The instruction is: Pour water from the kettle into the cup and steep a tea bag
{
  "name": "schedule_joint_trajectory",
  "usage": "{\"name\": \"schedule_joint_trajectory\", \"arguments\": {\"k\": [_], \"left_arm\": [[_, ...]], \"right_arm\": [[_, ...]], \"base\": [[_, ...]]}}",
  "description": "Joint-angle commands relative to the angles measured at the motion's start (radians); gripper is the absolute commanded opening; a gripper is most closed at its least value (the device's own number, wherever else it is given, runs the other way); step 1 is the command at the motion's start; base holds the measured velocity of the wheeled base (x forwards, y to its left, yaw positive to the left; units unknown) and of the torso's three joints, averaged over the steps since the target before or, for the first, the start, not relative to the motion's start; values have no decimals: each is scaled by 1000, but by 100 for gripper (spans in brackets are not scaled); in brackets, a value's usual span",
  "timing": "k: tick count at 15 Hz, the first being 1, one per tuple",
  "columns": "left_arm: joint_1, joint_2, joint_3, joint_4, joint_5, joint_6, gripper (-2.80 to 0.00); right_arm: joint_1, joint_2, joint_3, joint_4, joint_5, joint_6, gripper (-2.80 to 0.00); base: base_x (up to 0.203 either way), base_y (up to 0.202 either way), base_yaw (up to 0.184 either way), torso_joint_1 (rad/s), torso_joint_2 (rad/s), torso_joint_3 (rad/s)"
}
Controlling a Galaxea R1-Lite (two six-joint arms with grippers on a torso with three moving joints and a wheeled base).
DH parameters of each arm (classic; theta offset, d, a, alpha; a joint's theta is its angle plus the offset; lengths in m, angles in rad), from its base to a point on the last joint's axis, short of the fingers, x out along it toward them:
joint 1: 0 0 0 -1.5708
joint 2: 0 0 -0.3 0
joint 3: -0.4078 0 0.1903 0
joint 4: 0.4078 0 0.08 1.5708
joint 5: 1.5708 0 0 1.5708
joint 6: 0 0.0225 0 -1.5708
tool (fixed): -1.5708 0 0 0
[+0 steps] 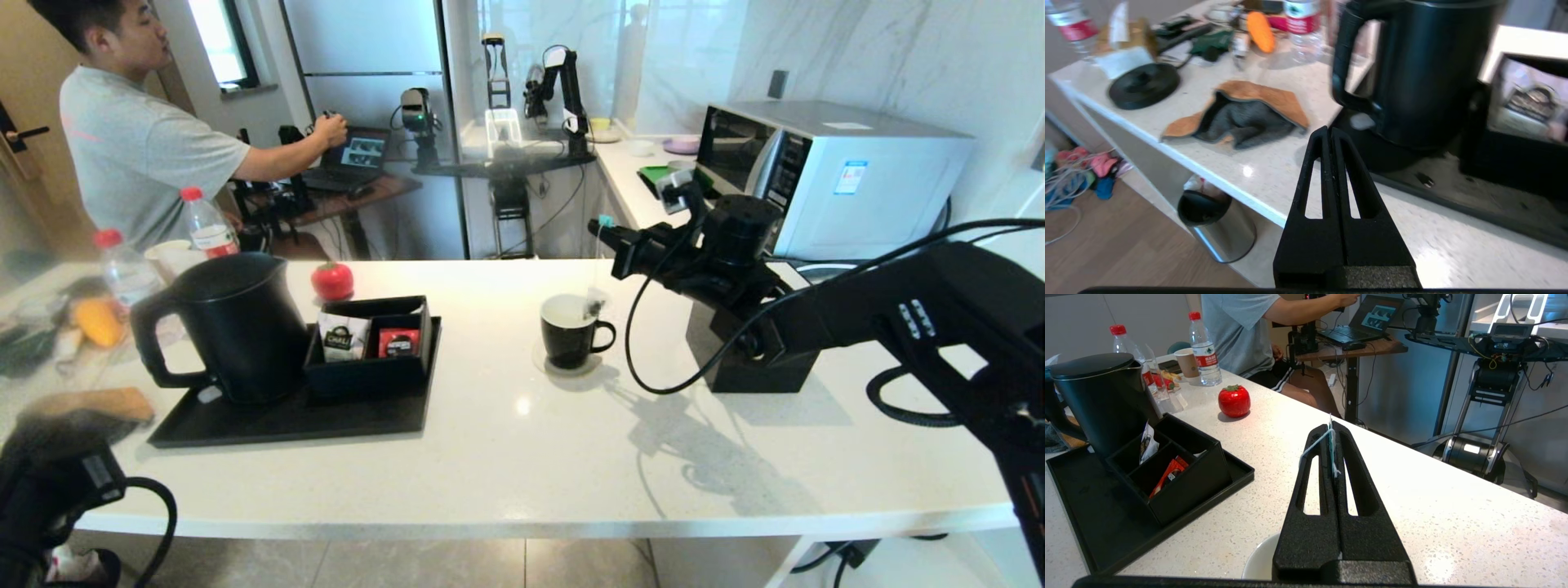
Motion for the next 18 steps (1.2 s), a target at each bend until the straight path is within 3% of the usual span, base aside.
{"name": "schedule_joint_trajectory", "arguments": {"k": [1, 8, 13, 15, 18], "left_arm": [[40, -46, 0, -3, 4, 1, -280], [48, -134, 0, 44, -1, 2, -280], [83, -414, 0, 254, -16, 1, -280], [82, -568, 0, 396, -90, 12, -280], [72, -730, 0, 640, -355, 40, -280]], "right_arm": [[2, 2, -6, -2, 4, 2, -280], [52, -12, 52, -4, -3, -7, -280], [89, -7, 57, -3, -2, -12, -280], [92, -9, 57, -4, -2, -12, -280], [98, -8, 55, -4, -1, -12, -280]], "base": [[0, 0, 0, 0, 0, 0], [0, 0, 0, 0, 0, 0], [0, 0, 0, 0, 0, 0], [0, 0, 0, 0, 0, 0], [0, 0, 0, 0, 0, 0]]}}
